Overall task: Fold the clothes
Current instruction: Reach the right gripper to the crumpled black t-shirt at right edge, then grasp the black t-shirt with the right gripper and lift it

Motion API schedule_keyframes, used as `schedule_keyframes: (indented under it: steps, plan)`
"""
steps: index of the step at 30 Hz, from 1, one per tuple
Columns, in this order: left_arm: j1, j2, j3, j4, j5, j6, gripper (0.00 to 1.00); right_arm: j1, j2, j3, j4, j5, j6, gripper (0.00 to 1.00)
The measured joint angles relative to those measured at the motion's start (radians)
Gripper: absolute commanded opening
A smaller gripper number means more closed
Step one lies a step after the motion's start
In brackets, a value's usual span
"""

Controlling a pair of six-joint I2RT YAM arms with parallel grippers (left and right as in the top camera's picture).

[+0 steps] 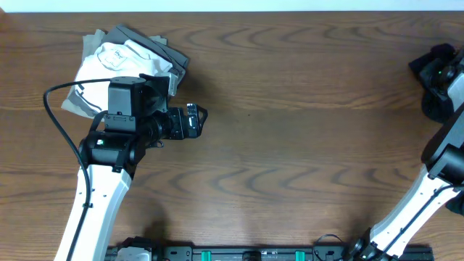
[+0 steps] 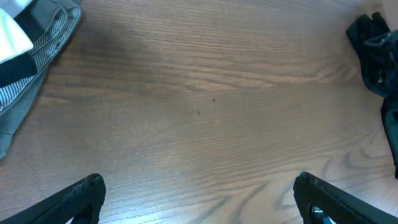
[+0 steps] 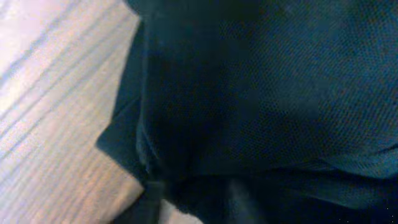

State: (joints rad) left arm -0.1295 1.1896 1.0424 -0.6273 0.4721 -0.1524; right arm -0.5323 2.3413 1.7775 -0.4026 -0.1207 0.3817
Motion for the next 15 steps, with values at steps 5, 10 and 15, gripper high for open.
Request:
schedule_keyframes:
  steps: [5, 10, 15]
  plan:
    - [0.0, 0.0, 0.0, 0.0, 0.0, 0.0, 0.98, -0.012, -0.039, 0.0, 0.001, -0.042, -0.036, 0.79]
    - [0.0, 0.0, 0.0, -0.001, 0.0, 0.0, 0.98, -0.012, -0.056, 0.004, 0.014, -0.055, -0.035, 0.68]
    - [0.0, 0.0, 0.0, -0.008, 0.0, 0.0, 0.98, -0.011, -0.053, 0.004, 0.023, -0.039, -0.019, 0.61]
